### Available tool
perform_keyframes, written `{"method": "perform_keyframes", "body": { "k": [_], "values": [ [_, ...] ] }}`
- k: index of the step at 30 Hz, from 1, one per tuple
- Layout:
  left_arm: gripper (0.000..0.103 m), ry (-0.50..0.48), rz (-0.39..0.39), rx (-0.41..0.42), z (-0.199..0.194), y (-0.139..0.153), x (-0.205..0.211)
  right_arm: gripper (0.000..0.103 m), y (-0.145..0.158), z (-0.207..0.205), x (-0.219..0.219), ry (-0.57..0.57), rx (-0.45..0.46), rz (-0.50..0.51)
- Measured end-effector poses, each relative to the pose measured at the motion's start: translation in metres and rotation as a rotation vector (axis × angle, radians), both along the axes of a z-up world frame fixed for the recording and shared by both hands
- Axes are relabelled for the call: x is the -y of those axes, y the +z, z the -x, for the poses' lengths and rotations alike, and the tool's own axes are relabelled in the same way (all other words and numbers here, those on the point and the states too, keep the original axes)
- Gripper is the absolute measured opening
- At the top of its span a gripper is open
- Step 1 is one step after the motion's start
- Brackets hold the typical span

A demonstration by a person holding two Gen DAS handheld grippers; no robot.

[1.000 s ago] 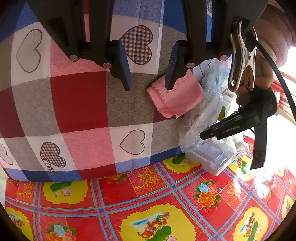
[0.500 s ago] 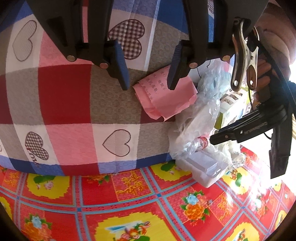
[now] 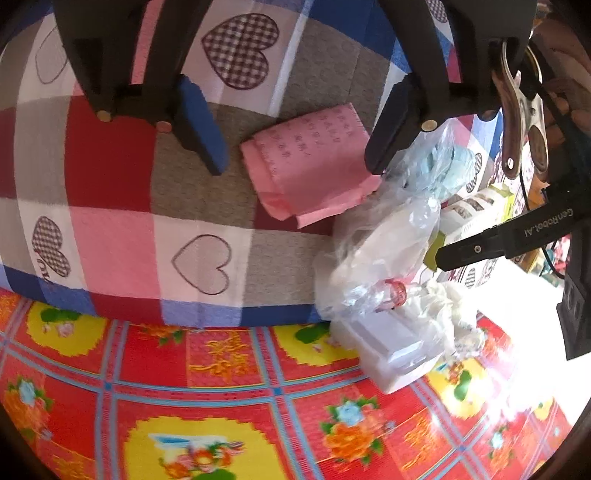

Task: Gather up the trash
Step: 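Lower the right tool onto the pink paper and close its fingers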

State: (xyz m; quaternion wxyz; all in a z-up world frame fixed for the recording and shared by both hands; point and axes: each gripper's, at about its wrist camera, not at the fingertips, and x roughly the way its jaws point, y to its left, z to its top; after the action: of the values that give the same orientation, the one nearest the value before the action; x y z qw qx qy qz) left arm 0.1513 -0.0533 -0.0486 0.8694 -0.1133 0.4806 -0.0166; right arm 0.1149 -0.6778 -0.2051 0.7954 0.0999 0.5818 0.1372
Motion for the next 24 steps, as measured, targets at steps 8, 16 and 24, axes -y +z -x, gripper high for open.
{"method": "perform_keyframes", "body": {
  "k": [8, 16, 24],
  "values": [
    [0.045, 0.017, 0.01, 0.002, 0.012, 0.002, -0.012, 0.086, -0.014, -0.001, -0.024, 0.085, -0.009, 0.086],
    [0.045, 0.029, 0.022, -0.004, 0.021, 0.001, -0.023, 0.09, -0.023, 0.002, -0.041, 0.18, 0.016, 0.168],
    [0.045, 0.02, 0.027, -0.002, 0.025, 0.001, -0.026, 0.089, -0.027, 0.012, -0.054, 0.253, 0.021, 0.263]
  ]
}}
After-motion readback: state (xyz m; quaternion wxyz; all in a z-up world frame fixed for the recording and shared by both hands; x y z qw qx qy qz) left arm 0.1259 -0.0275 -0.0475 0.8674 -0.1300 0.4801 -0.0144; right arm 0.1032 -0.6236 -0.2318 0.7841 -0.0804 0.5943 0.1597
